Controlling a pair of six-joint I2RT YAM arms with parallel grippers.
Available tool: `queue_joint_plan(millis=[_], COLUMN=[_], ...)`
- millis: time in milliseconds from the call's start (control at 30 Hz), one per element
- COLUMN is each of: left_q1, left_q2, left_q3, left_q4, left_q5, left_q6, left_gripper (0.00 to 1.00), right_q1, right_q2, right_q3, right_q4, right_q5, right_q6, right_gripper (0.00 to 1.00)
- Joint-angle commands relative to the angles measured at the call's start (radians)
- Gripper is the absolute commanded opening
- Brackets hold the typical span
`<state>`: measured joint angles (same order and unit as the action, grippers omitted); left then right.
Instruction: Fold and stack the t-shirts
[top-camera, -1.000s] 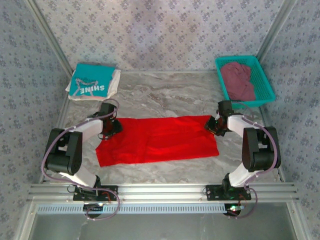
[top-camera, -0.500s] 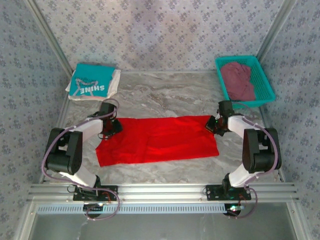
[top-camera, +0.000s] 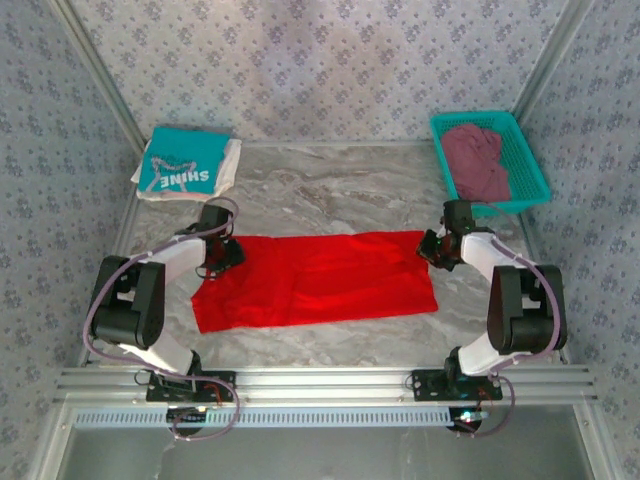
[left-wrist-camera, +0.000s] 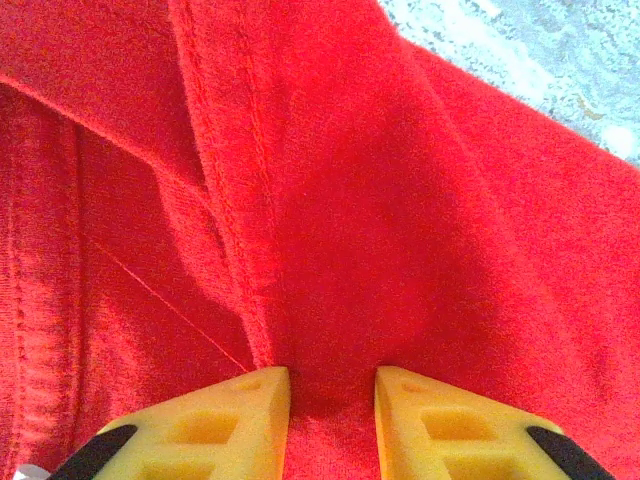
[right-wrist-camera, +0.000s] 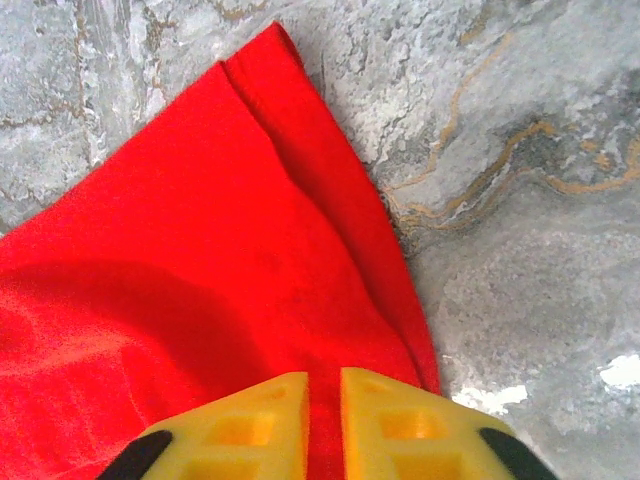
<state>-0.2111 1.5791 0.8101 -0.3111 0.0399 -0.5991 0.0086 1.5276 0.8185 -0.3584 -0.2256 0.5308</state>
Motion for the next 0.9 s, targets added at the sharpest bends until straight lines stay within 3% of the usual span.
queue_joint_plan(millis=[0, 300, 567, 867], left_q1=[0.004, 0.004, 0.003, 0.003], left_q2=[0.015, 0.027, 0.027, 0.036], left_q3=[0.014, 0.019, 0.021, 0.033], left_q4=[-0.047, -0.045, -0.049, -0.054], left_q5=[0.003, 0.013, 0.013, 0.011], left_q6=[0.018, 0.020, 0.019, 0.026], left_gripper=[0.29, 0.29, 0.28, 0.28], right_q1=[-0.005, 0.024, 0.037, 0.003], right_q2=[0.042, 0.075, 0.074, -0.003], right_q3=[-0.014, -0.018, -0.013, 0.006], right_q4=[-0.005, 0.031, 0.061, -0.013], right_q5=[-0.052, -0.071, -0.066, 0.003], right_q6=[-0.006, 0.015, 0.047, 0.019], right_gripper=[0.24, 0.38, 0.19, 0.07])
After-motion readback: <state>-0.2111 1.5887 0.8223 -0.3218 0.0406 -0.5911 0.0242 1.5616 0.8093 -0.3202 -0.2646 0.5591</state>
